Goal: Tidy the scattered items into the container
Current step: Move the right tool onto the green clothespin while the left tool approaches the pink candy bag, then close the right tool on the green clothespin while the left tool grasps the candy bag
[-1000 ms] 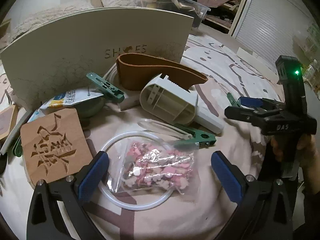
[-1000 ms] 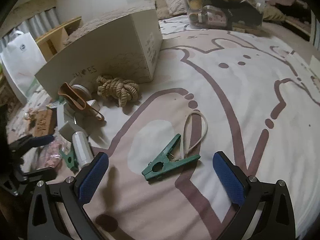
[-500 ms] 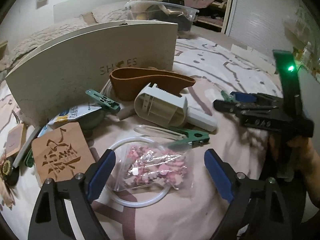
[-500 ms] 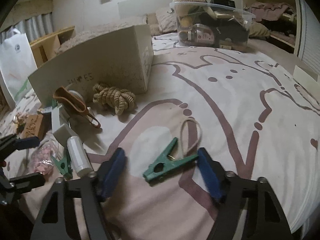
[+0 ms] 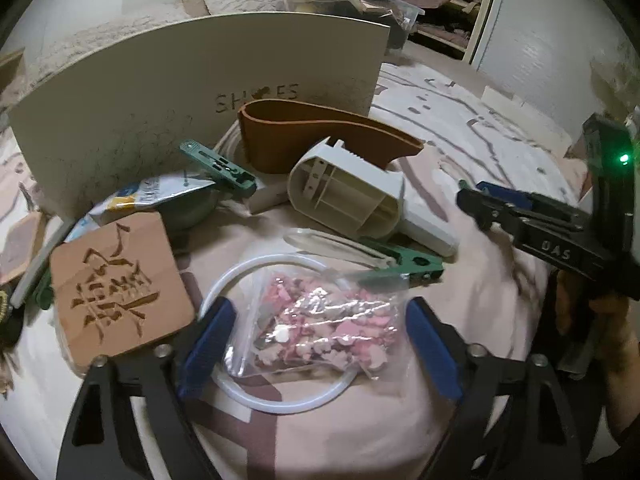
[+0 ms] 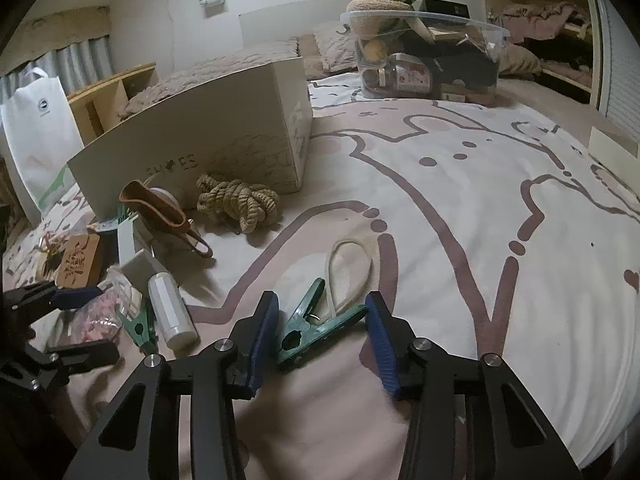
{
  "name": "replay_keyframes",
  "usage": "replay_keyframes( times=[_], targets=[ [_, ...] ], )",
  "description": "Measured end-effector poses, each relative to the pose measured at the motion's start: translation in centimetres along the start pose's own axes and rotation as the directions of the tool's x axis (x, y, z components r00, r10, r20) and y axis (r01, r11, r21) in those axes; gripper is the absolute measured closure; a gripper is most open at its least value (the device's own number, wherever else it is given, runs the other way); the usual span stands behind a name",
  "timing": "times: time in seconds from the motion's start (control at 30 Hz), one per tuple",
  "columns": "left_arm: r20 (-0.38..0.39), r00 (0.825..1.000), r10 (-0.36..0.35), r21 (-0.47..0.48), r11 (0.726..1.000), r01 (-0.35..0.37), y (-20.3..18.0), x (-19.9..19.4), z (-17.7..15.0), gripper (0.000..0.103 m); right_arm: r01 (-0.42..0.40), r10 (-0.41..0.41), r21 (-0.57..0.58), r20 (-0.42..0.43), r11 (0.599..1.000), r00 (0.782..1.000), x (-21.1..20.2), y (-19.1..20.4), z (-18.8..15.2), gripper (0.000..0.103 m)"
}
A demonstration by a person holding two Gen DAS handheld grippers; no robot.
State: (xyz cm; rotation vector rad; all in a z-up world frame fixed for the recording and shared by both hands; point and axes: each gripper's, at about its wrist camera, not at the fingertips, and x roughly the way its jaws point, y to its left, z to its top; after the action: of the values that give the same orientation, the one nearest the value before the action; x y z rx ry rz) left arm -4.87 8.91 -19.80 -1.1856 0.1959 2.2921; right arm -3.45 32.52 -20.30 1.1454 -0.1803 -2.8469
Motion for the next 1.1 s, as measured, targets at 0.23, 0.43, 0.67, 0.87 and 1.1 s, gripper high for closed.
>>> replay_keyframes(
  times=[0.23, 0.43, 0.67, 0.87, 1.1],
  targets=[
    [0.027, 1.0, -0.007, -0.002, 1.0, 0.007, 0.5, -0.8, 0.0, 0.05, -0.001, 0.0, 0.047, 0.017, 0.999, 1.0, -0.8, -0.1, -0.5, 0.059],
    [0.043, 0.999, -0.026, -0.004, 1.0, 0.026, 0.4, -1.5, -0.1, 0.057, 0.015, -0.019, 0.083, 0.044, 0.996, 0.999, -2.0, 0.8, -1.8, 0.058],
    [0.077, 0.996, -0.054, -0.035, 0.998, 0.057, 0.9, -2.5, -0.3, 0.06, 0.0, -0.003, 0.08, 0.036, 0.997, 0.999, -1.6, 1.6, -1.9, 0.058],
    [0.114, 0.991, -0.064, -0.053, 0.996, 0.071, 1.2, -3.5, -0.4, 0.06, 0.02, -0.021, 0.052, 0.033, 0.998, 0.999, -0.3, 2.1, -1.3, 0.059],
    [0.123, 0.991, -0.053, -0.061, 0.996, 0.061, 1.5, -3.8, -0.5, 0.061, -0.004, 0.001, 0.067, 0.044, 0.998, 0.999, -0.1, 1.4, -1.0, 0.084]
  ],
)
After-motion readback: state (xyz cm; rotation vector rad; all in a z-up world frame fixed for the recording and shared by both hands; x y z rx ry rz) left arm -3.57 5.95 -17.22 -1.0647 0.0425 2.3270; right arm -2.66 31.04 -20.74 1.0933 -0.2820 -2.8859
